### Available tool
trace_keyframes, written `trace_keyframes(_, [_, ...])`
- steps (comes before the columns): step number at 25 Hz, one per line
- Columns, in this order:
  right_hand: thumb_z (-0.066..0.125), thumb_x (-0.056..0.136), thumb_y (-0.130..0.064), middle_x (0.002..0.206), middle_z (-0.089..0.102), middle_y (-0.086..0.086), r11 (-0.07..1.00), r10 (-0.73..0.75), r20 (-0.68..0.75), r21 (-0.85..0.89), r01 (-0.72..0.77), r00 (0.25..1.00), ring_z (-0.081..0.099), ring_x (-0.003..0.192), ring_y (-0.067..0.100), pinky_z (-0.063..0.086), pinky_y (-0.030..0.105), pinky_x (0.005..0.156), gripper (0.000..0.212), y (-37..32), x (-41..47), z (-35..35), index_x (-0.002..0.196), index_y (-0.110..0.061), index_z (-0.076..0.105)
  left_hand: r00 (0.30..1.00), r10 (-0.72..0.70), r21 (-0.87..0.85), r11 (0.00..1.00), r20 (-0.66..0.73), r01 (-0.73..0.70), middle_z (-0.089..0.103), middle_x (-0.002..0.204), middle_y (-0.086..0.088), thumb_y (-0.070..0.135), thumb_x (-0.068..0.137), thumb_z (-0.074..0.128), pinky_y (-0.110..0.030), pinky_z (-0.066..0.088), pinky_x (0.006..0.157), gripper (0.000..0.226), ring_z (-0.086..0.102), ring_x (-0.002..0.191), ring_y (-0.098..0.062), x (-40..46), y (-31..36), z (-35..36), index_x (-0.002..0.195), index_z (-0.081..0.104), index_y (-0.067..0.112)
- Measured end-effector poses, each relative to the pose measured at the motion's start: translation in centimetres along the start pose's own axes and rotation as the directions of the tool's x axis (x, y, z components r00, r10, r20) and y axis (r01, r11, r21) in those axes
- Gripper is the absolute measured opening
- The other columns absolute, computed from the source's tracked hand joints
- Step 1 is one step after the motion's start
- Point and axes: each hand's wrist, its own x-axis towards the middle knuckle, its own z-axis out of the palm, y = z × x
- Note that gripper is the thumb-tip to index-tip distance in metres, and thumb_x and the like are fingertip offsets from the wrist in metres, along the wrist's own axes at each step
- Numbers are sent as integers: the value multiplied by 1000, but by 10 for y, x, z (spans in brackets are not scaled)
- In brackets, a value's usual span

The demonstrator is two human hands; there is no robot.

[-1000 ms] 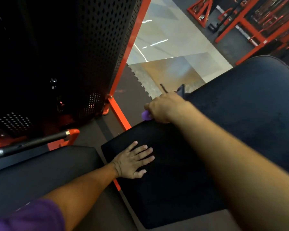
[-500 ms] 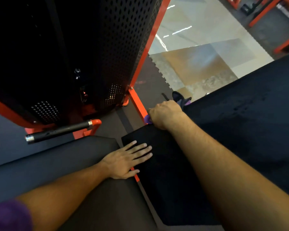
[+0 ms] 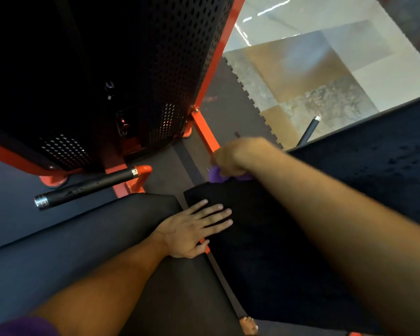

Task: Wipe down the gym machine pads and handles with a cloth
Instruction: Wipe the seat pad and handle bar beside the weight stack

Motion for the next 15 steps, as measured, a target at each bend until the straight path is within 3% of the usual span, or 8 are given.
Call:
trace_keyframes(3, [62, 92, -41, 120, 68, -2, 999, 48, -21, 3, -48, 999, 64, 108, 26, 49, 42, 100, 26, 30, -23, -8, 115, -28, 64, 1000, 5, 4, 1000, 3, -5, -7, 173, 4, 39, 94, 56, -46, 2, 129, 90, -4, 160, -18, 0, -3, -5, 166, 3, 28])
trace_keyframes(6, [56, 98, -38, 132, 62, 2, 996, 91, -183, 36, -86, 979, 60, 119, 28, 47, 38, 100, 35, 12, -29, 13, 131, -26, 60, 999, 1, -11, 1000, 43, 0, -8, 173, 1, 40, 96, 55, -48, 8, 130, 89, -7, 160, -19, 2, 4, -14, 166, 2, 26])
trace_keyframes(10, [51, 101, -36, 132, 62, 4, 991, 131, -236, 62, -119, 963, 60, 117, 26, 48, 40, 90, 36, -11, -15, 24, 135, -24, 57, 962, 18, 50, 998, 271, -32, -17, 172, -1, 53, 100, 46, -47, -4, 128, 87, -14, 158, -20, -25, -12, -49, 165, -5, 25])
trace_keyframes(12, [50, 102, -36, 131, 61, 4, 988, 137, -215, 104, -117, 967, 60, 117, 26, 46, 39, 87, 36, -10, -16, 21, 135, -23, 57, 936, -13, 62, 998, 353, -10, -13, 172, -2, 63, 103, 34, -46, -13, 125, 82, -12, 159, -21, -49, -21, -56, 166, -2, 25])
trace_keyframes(15, [51, 102, -31, 136, 58, 5, 991, 88, -172, 119, -69, 981, 56, 122, 28, 43, 40, 87, 30, -28, 5, 26, 131, -27, 59, 950, -59, 58, 997, 305, 43, 9, 172, -6, 66, 102, 28, -46, -10, 127, 78, 3, 160, -20, -68, -24, -51, 165, 14, 24])
